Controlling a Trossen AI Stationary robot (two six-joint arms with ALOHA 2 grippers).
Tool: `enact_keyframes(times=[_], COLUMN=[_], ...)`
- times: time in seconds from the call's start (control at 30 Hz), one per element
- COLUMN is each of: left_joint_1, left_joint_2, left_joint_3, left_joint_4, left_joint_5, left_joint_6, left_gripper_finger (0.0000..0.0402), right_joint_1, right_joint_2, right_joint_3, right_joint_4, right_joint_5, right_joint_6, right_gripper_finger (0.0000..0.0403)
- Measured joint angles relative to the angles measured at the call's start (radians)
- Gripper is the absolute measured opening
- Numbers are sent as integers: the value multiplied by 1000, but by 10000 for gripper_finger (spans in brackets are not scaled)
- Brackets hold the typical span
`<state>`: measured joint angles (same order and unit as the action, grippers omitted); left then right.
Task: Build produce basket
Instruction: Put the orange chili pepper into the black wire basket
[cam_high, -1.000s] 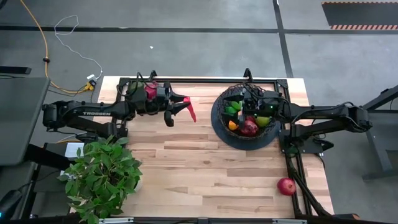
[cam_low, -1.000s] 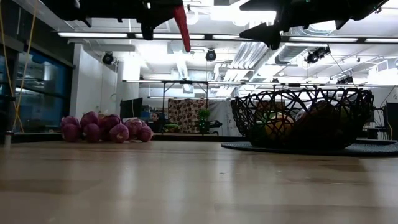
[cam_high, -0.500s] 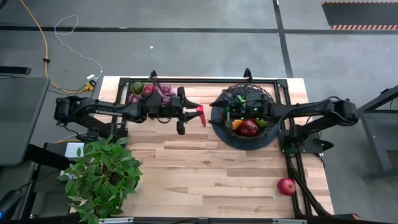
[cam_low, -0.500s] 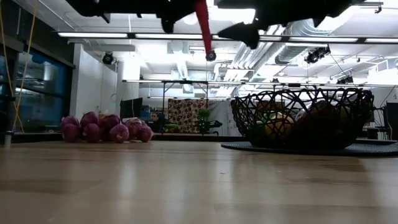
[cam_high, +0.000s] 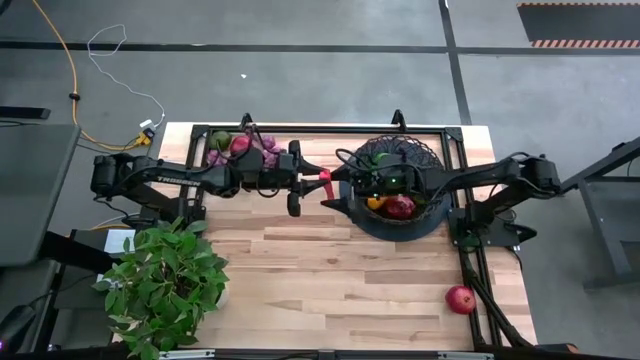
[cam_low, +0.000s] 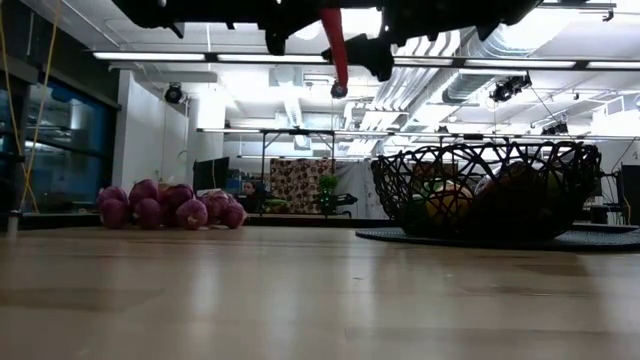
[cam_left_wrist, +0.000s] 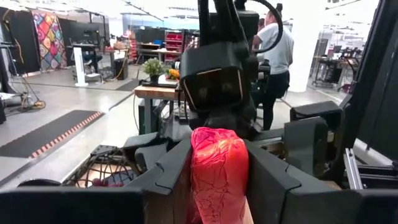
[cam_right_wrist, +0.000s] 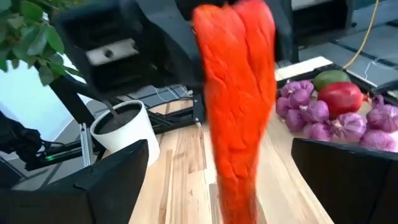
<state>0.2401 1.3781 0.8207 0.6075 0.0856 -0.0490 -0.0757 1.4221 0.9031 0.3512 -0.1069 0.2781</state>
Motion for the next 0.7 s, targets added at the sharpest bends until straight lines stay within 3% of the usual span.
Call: enact_keyframes(times=[0.4, 0.7], left_joint_1=[-8, -8], left_joint_2=[0, 0], left_joint_3=[0, 0], left_joint_4=[-4, -4], left_joint_5=[0, 0], left_joint_6=[0, -1], left_gripper_finger=[113, 113], right_joint_1=[0, 0], right_joint_2=[-4, -4], right_joint_3=[0, 0], right_joint_4=[-2, -3], right_joint_5=[0, -11], right_joint_6=[-6, -6], right_gripper_finger=[234, 180])
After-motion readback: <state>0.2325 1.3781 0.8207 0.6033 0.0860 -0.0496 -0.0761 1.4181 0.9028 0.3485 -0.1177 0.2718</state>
